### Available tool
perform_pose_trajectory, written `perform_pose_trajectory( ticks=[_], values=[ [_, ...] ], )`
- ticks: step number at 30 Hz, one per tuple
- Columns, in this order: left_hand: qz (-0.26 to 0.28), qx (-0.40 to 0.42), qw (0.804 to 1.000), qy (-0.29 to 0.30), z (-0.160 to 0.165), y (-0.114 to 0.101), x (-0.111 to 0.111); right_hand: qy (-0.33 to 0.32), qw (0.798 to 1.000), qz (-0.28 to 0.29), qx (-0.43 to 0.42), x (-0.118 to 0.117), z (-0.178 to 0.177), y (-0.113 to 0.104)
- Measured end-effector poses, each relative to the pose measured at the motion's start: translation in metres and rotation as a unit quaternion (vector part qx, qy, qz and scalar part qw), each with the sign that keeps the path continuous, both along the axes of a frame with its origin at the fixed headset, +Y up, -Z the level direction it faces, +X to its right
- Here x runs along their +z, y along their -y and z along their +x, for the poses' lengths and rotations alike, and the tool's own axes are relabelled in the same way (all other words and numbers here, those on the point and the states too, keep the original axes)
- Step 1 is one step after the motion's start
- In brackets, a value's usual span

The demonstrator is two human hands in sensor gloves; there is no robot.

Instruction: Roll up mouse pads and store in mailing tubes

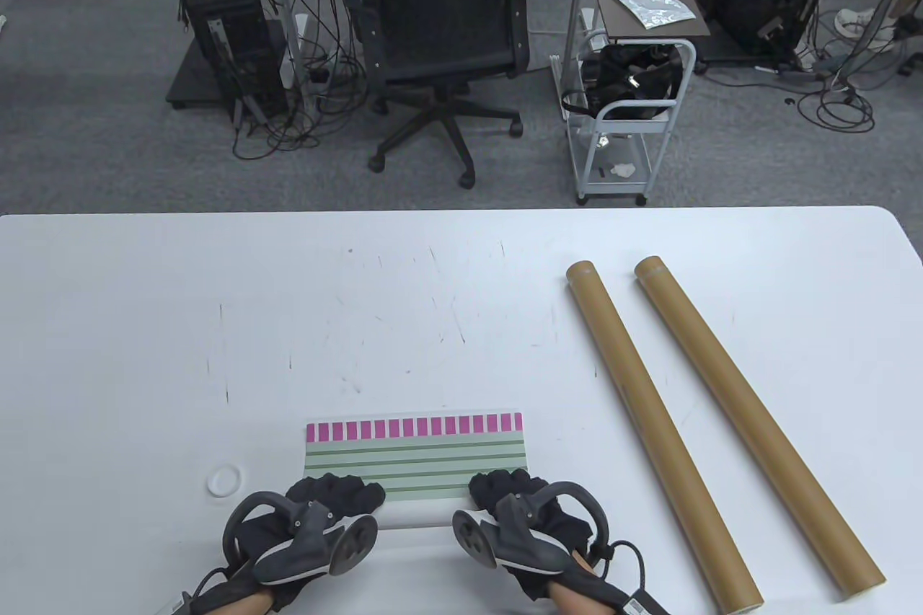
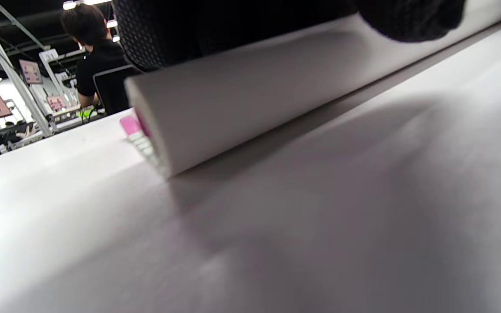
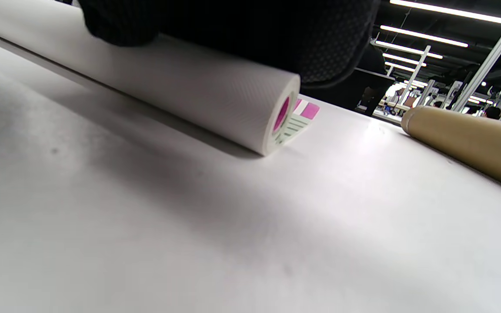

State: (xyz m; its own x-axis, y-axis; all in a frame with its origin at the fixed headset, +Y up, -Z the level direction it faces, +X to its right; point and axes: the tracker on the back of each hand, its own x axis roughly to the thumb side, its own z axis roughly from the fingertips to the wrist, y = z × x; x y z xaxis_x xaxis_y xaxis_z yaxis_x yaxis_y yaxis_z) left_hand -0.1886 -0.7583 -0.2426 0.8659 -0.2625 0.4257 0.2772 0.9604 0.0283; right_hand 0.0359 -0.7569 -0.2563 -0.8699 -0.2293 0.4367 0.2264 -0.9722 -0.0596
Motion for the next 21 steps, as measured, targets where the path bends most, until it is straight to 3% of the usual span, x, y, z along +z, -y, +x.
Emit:
perform_pose_trajectory(
  ticks=[4,7,11,14,17,20,21],
  values=[
    [0.021,-0.021,1.0,-0.007,0.002,0.003,0.0,0.001,1.0,-0.021,-0.006,-0.002,0.002,0.001],
    [-0.022,0.016,0.999,-0.016,-0.001,0.0,-0.002,-0.009,0.998,-0.063,-0.019,-0.003,0.002,-0.003],
    [-0.041,0.027,0.999,-0.013,-0.002,-0.001,-0.001,-0.01,0.995,-0.088,-0.043,-0.003,0.006,-0.004],
    [-0.032,0.018,0.999,-0.02,0.0,0.0,-0.002,-0.011,0.996,-0.085,-0.032,-0.005,0.006,-0.01],
    [-0.042,0.018,0.998,-0.036,0.0,0.004,-0.007,-0.018,0.998,-0.024,-0.055,0.0,0.006,-0.018],
    [-0.058,0.026,0.997,-0.046,-0.001,0.005,-0.01,-0.023,0.999,-0.036,-0.027,0.004,0.002,-0.011],
    [-0.06,0.028,0.997,-0.048,-0.002,0.006,-0.01,-0.028,0.999,-0.013,-0.009,0.005,0.0,-0.009]
  ],
)
